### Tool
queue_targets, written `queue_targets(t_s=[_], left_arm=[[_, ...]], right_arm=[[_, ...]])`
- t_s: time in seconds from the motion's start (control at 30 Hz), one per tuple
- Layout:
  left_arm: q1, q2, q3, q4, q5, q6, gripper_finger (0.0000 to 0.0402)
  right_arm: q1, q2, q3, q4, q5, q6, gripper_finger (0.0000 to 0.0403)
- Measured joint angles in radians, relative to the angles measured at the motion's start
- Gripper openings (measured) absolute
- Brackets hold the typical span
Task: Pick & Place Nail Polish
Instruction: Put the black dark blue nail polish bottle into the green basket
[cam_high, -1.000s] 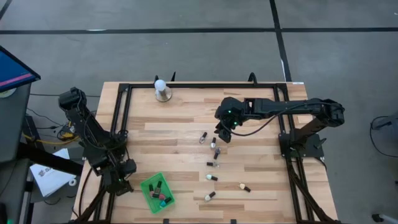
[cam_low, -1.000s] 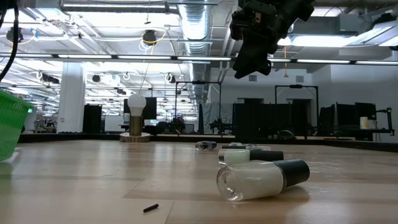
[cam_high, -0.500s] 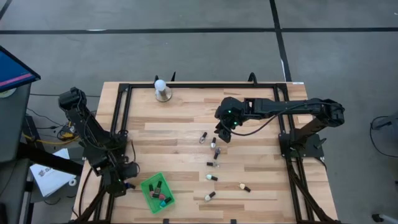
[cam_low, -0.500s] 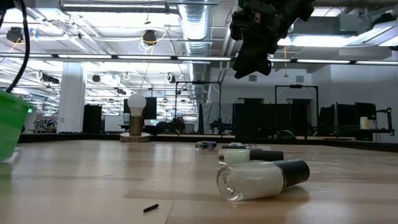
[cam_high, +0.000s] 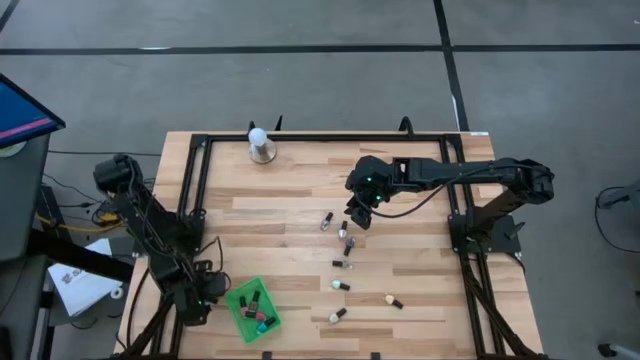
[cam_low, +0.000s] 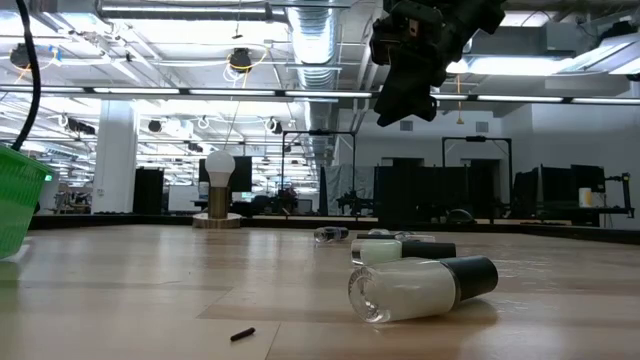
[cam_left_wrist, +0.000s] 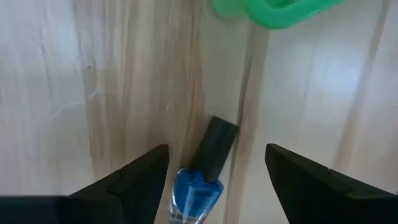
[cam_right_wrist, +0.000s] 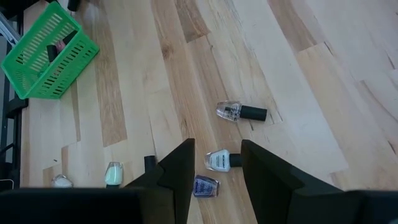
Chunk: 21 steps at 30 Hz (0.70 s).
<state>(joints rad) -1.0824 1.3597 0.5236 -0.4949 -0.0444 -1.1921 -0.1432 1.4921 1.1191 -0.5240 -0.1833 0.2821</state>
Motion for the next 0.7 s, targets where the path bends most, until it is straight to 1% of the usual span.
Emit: queue_targets(t_s=[0.07,0.13,0.2,0.43,0.53,0.57,0.7], left_arm=[[-0.001,0.004,0.0,-0.001,-0.019,-0.002,0.0261],[-0.001,0.005,-0.001,-0.006,-0.029,-0.002,0.0243],[-0.001,0.005,-0.002,-0.015,-0.029,-0.002,0.0216],[0.0,0.007,-0.006,-0.04,-0.039,-0.002,0.0099],[0.0,0.007,-0.006,-0.042,-0.039,-0.002,0.006],[0.002,0.007,-0.006,-0.042,-0.039,-0.002,0.0052],[0.022,-0.009,-0.01,-0.043,-0.026,-0.04,0.0051]], right_arm=[[0.0,0.0,0.0,0.0,0.0,0.006,0.0123],[0.0,0.0,0.0,0.0,0.0,0.014,0.0123],[0.0,0.0,0.0,0.0,0.0,0.018,0.0122],[0.0,0.0,0.0,0.0,0.0,0.026,0.0122],[0.0,0.0,0.0,0.0,0.0,0.026,0.0122],[0.0,0.0,0.0,0.0,0.0,0.026,0.0122],[0.0,0.0,0.0,0.0,0.0,0.026,0.0122]])
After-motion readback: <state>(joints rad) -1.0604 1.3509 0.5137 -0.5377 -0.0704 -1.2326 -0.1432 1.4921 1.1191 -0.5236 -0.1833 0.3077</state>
